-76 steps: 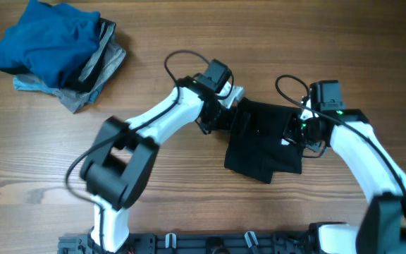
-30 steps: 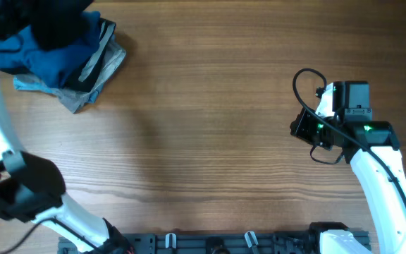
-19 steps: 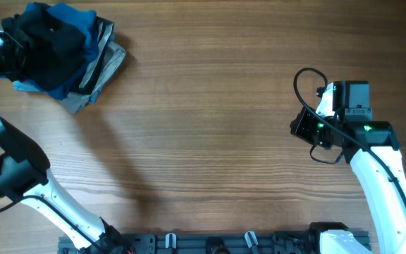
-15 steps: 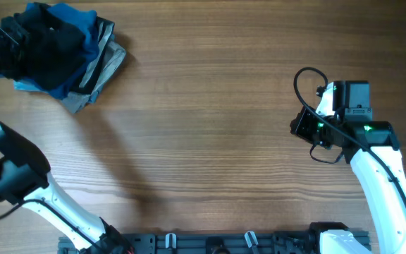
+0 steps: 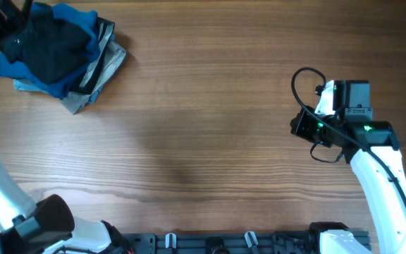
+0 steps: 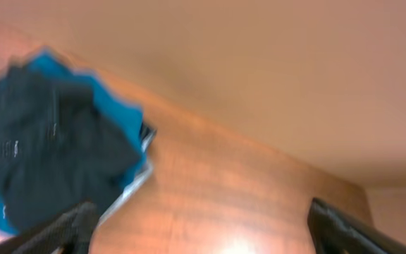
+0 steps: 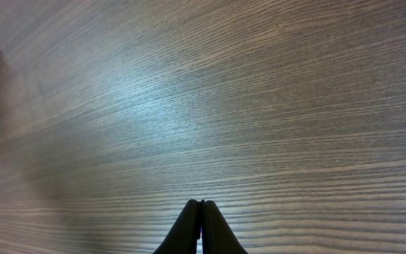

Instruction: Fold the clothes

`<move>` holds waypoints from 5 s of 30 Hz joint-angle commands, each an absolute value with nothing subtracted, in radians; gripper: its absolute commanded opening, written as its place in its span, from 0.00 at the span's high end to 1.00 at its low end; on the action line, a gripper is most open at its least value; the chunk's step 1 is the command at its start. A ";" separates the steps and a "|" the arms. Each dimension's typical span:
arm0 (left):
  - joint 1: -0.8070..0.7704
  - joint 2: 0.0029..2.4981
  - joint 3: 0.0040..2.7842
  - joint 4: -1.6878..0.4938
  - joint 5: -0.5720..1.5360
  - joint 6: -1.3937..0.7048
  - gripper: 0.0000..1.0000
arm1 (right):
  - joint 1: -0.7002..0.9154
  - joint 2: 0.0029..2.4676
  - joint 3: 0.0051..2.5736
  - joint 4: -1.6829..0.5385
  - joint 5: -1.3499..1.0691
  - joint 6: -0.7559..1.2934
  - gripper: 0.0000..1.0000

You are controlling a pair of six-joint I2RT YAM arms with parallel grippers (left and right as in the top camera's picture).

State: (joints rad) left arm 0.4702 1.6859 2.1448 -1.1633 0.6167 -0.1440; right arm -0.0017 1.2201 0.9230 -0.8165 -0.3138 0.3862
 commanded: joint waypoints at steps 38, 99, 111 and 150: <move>-0.233 1.356 2.139 -1.460 -0.058 -0.068 0.00 | -0.003 0.657 1.236 -0.917 -0.340 0.311 0.00; -0.233 1.356 2.139 -1.472 -0.058 -0.068 0.00 | 0.017 0.010 0.005 0.022 -0.239 0.224 0.00; -0.085 1.222 1.945 -1.278 -0.101 -0.061 0.00 | 0.017 0.014 0.006 0.021 -0.239 0.224 0.00; 0.080 0.003 0.006 0.051 0.221 -0.088 0.00 | 0.017 0.014 0.006 0.021 -0.239 0.224 0.00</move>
